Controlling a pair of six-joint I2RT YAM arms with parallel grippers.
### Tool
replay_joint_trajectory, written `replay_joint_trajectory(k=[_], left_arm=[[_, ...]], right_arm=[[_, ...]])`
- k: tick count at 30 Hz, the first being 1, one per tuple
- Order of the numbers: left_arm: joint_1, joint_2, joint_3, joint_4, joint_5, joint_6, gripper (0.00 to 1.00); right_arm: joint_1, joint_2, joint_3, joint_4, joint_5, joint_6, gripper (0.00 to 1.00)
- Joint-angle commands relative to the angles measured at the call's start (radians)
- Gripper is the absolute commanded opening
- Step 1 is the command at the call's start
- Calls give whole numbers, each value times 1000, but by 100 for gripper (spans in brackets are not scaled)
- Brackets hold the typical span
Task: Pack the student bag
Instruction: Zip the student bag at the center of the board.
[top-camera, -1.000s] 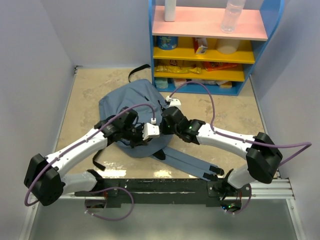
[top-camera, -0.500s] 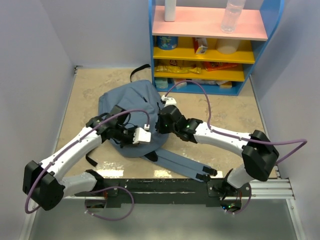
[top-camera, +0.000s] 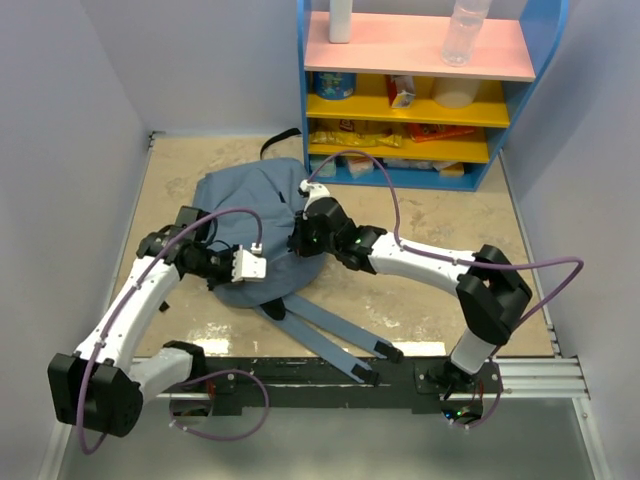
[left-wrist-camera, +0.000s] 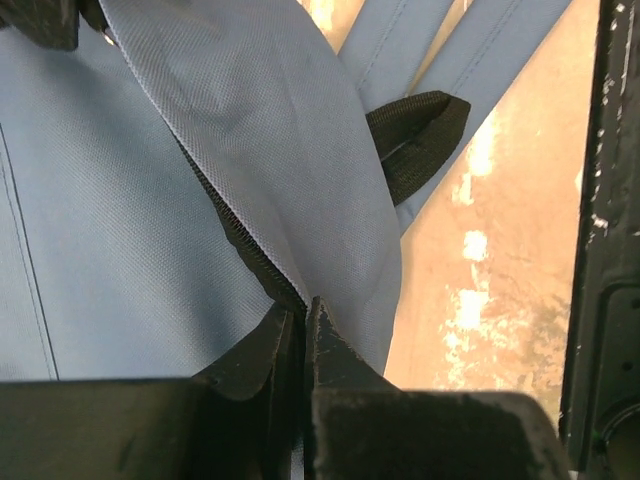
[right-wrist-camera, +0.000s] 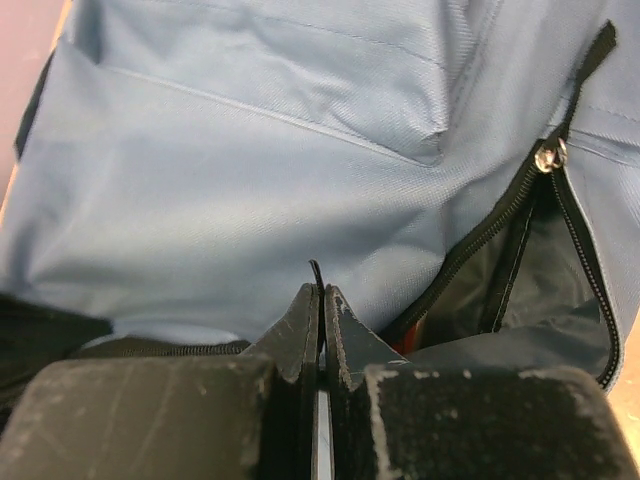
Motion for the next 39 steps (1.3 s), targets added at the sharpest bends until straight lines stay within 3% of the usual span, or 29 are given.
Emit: replay_joint_trajectory(k=[1, 3, 4, 6, 8, 9, 10, 12, 16, 17, 25, 30, 36, 39], left_arm=[[125, 2, -43, -259, -171, 105, 0], [165, 31, -18, -248, -130, 114, 2], [185, 72, 35, -245, -97, 100, 22], [187, 116, 104, -253, 19, 50, 34], [185, 173, 216, -253, 163, -13, 64], [185, 189, 250, -247, 214, -37, 90], [169, 216, 304, -244, 260, -56, 100], [114, 236, 335, -176, 338, -152, 100], [-99, 221, 257, 116, 305, -497, 100], [-127, 218, 237, 240, 265, -550, 100], [-284, 207, 109, 653, -49, -879, 100], [-403, 261, 94, 717, -203, -937, 100], [-425, 339, 40, 777, -269, -970, 100], [-425, 338, 10, 796, -274, -966, 91]], right_arm=[[-111, -24, 54, -7, 239, -112, 0], [-114, -35, 49, -1, 219, -112, 0], [-116, -35, 47, 1, 209, -100, 0], [-114, -35, 37, 8, 184, -77, 0], [-113, -39, 18, 21, 147, -53, 0], [-110, -48, -6, 28, 138, -27, 0], [-104, -53, -20, 33, 130, -14, 0], [-98, -68, -49, 62, 120, 15, 0], [-82, -79, -71, 73, 109, 38, 0], [-82, -79, -71, 70, 109, 40, 0], [-78, -85, -81, 62, 97, 63, 0], [-76, -79, -81, 62, 98, 76, 0], [-71, -91, -81, 56, 101, 80, 0], [-73, -102, -83, 51, 107, 76, 0]])
